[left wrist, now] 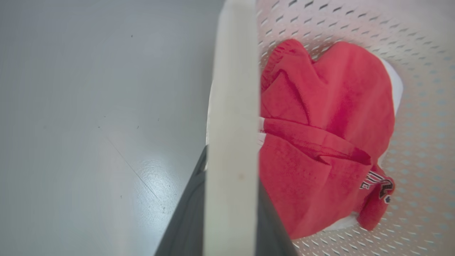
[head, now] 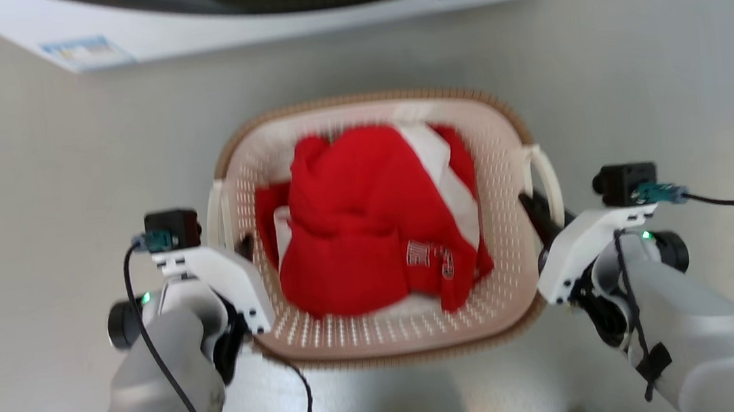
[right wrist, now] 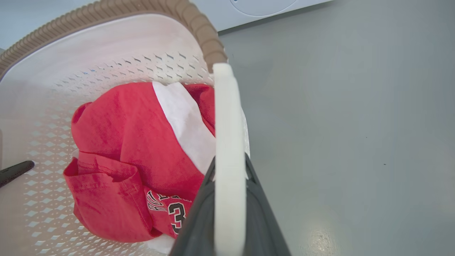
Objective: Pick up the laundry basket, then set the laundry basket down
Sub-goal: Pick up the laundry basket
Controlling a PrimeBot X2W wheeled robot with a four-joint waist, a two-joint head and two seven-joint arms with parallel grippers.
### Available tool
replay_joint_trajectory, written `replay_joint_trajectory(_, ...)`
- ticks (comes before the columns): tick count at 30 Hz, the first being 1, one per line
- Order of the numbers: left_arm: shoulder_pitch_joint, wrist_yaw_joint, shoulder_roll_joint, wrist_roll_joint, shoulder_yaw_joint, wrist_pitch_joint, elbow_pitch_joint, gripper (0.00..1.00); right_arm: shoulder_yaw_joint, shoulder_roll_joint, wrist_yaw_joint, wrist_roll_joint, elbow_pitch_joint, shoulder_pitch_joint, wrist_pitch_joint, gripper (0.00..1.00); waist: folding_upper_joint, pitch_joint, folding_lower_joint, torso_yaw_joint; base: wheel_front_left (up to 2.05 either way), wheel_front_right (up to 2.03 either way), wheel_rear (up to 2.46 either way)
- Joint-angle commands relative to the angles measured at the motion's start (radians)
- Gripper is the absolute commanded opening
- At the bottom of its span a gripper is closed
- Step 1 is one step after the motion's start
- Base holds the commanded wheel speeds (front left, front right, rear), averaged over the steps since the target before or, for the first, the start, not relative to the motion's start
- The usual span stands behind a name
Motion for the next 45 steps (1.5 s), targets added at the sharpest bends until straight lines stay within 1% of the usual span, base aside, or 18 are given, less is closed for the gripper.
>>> replay_joint_trajectory(1,0.041,-0.005,0.013,-0.019,0.007,0.010,-0.006,0.00,0.033,0.011,0.008,0.013,-0.003,0.049,0.015,0.00,0.0000,-0.087,0.0000,-0.012,0.00,0.00,0.00)
replay_joint_trajectory(2,0.041,-0.005,0.013,-0.019,0.007,0.010,-0.006,0.00,0.033,0.011,0.008,0.013,-0.003,0.049,0.015,0.00,0.0000,-0.087,0.0000,-0.012,0.00,0.00,0.00)
replay_joint_trajectory(3,0.063,-0.005,0.013,-0.038,-0.008,0.031,-0.005,0.00,0.059,0.010,0.008,0.032,0.002,0.054,0.049,0.00,0.0000,-0.130,0.0000,-0.019,0.00,0.00,0.00)
replay_joint_trajectory(4,0.063,-0.005,0.013,-0.038,-0.008,0.031,-0.005,0.00,0.059,0.010,0.008,0.032,0.002,0.054,0.049,0.00,0.0000,-0.130,0.0000,-0.019,0.00,0.00,0.00)
replay_joint_trajectory(10,0.132,-0.005,0.025,-0.099,-0.040,0.090,-0.008,0.00,0.119,0.018,0.008,0.079,0.032,0.067,0.124,0.00,0.0000,-0.254,0.0000,-0.046,0.00,0.00,0.00)
replay_joint_trajectory(11,0.155,-0.005,0.027,-0.120,-0.051,0.116,-0.010,0.00,0.136,0.026,0.008,0.092,0.040,0.074,0.144,0.00,0.0000,-0.293,0.0000,-0.052,0.00,0.00,0.00)
replay_joint_trajectory(17,0.203,-0.005,0.038,-0.175,-0.083,0.193,-0.021,0.00,0.179,0.023,0.008,0.131,0.047,0.094,0.200,0.00,0.0000,-0.399,0.0000,-0.055,0.00,0.00,0.00)
replay_joint_trajectory(24,0.248,-0.005,0.047,-0.227,-0.112,0.256,-0.023,0.00,0.218,0.012,0.008,0.175,0.055,0.119,0.274,0.00,0.0000,-0.503,0.0000,-0.056,0.00,0.00,0.00)
replay_joint_trajectory(33,0.281,-0.005,0.054,-0.282,-0.144,0.342,-0.028,0.00,0.259,-0.001,0.008,0.210,0.051,0.114,0.338,0.00,0.0000,-0.573,0.0000,-0.061,0.00,0.00,0.00)
replay_joint_trajectory(40,0.292,-0.005,0.054,-0.314,-0.166,0.379,-0.031,0.00,0.278,-0.014,0.008,0.236,0.055,0.110,0.367,0.00,0.0000,-0.594,0.0000,-0.054,0.00,0.00,0.00)
replay_joint_trajectory(45,0.297,-0.005,0.055,-0.333,-0.178,0.385,-0.030,0.00,0.292,-0.013,0.008,0.248,0.058,0.108,0.370,0.00,0.0000,-0.601,0.0000,-0.052,0.00,0.00,0.00)
